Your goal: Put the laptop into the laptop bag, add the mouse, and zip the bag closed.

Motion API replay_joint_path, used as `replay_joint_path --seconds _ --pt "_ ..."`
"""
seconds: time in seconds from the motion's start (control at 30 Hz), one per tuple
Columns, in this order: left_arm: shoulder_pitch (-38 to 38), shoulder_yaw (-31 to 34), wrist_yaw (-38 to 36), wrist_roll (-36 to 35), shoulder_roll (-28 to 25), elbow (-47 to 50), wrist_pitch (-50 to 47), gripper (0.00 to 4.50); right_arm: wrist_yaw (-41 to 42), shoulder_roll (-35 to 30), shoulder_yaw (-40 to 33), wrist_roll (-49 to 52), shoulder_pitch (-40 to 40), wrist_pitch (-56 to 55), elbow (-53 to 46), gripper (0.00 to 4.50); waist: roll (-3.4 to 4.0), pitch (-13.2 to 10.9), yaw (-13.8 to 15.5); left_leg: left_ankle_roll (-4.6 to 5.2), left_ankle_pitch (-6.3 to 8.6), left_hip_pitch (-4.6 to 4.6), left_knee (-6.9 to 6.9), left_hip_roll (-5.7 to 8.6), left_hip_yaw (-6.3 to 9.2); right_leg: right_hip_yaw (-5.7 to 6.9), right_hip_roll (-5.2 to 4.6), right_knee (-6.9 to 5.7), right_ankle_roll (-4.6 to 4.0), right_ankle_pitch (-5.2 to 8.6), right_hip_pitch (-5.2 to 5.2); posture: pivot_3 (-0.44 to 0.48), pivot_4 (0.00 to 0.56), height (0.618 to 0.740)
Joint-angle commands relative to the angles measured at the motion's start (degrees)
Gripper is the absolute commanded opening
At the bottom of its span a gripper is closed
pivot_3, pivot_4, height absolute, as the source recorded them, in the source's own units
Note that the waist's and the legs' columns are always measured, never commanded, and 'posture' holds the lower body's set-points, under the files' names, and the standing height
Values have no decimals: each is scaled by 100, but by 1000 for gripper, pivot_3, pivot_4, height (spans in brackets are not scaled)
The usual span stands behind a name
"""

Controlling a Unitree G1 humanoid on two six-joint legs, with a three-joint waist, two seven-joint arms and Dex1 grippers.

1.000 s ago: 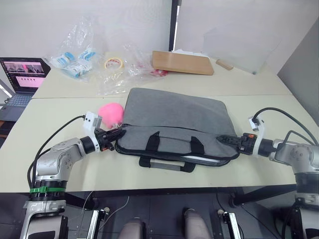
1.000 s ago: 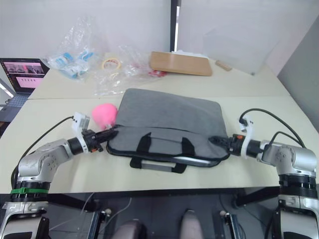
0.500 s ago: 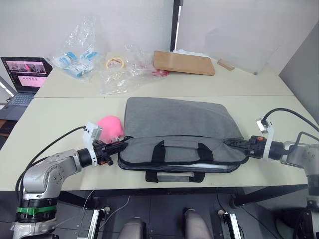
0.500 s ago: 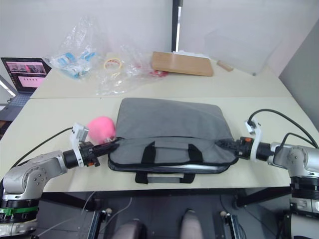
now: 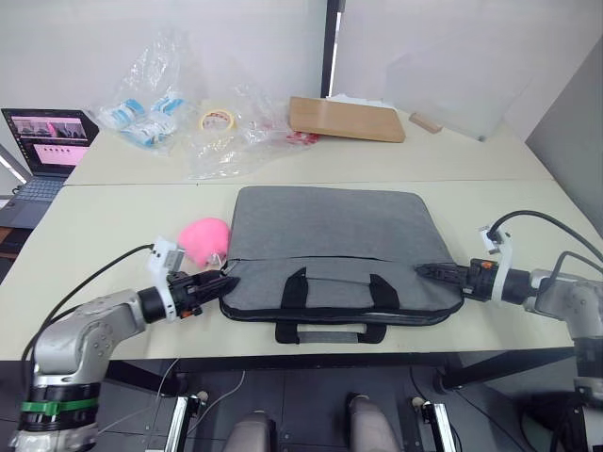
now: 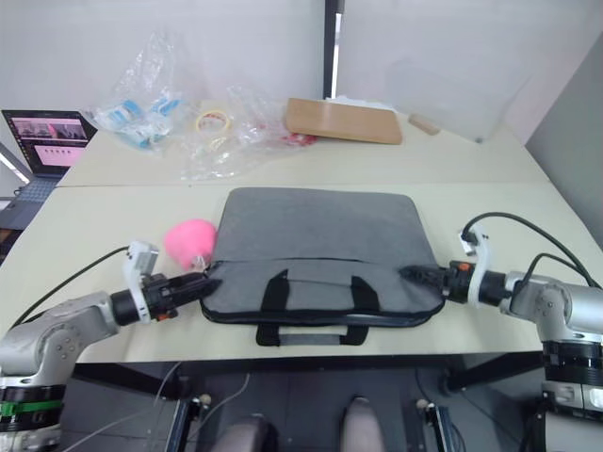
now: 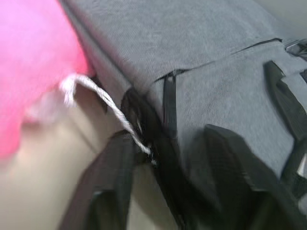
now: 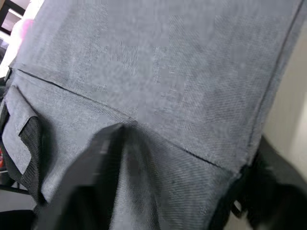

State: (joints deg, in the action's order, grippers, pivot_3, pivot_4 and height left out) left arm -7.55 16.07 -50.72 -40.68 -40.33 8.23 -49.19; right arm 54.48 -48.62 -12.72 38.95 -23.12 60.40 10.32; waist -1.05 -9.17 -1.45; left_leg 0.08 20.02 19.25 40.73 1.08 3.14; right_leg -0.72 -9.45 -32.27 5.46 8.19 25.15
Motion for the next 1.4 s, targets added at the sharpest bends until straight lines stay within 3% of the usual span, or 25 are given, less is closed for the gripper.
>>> replay_joint_path --seconds 0.03,0.1,0.27,0.37,0.5,0.73,0.93,1.17,1.2,1.4 --pt "312 588 -320 -235 -538 243 -107 3913 378 -599 -136 -304 98 -651 -226 4500 1 0 6 2 1 2 -1 0 -2 0 0 2 0 0 2 0 150 740" --pt "483 905 -386 -245 -781 182 -82 4444 707 -954 -127 -332 52 -780 -197 4500 2 -1 22 7 4 0 -1 0 -2 1 -1 2 0 0 0 0 150 740" --pt "589 1364 -412 -286 -1011 11 20 4444 1241 -1209 257 -624 -577 -1574 -330 4500 3 -2 24 8 4 -1 -1 -1 -4 1 0 8 0 1 -2 0 150 740" --pt "575 1481 -415 -109 -1149 -216 221 4444 1279 -829 548 -779 -1209 -2141 -594 4500 3 -2 -76 -1 -1 -2 -3 -3 -11 0 0 9 0 2 0 0 150 740" --pt "486 1617 -487 34 -1327 -654 509 4444 1178 48 815 -313 -1958 -2018 -1385 4500 3 -2 -128 -5 -2 -4 -7 -5 -3 2 3 -1 0 1 7 0 150 740" --pt "483 1624 -492 138 -1385 -790 743 4444 1227 1092 1398 -585 -2305 -2824 -1681 4500 2 -2 -56 -32 14 4 -11 -4 10 32 -5 -34 -1 1 33 0 150 740" --pt "282 1640 -368 180 -1390 -841 949 4500 1220 1814 2059 -1404 -2352 -3819 -779 2655 2 -2 -133 -36 16 -3 -10 -5 1 37 -7 -44 -2 1 37 0 150 740" --pt "-1058 434 -1060 831 -1807 -1843 1445 4500 1496 2591 2641 -2214 -2584 -4904 994 206 3 -2 -159 -49 8 -7 -9 -4 0 37 -6 -53 -3 1 35 0 150 740" --pt "-1284 215 -1202 954 -1836 -2020 1548 4500 1505 2683 2664 -2302 -2661 -5062 1267 24 3 -2 -172 -50 7 -6 -9 -4 0 37 -6 -53 -3 1 38 0 150 740" --pt "-2919 -950 -1816 1827 -1581 -3503 2296 4500 1600 2986 2816 -2825 -2867 -5780 2442 24 2 -1 -309 -57 3 -6 -11 -4 7 50 -5 -52 -3 1 37 0 150 740"
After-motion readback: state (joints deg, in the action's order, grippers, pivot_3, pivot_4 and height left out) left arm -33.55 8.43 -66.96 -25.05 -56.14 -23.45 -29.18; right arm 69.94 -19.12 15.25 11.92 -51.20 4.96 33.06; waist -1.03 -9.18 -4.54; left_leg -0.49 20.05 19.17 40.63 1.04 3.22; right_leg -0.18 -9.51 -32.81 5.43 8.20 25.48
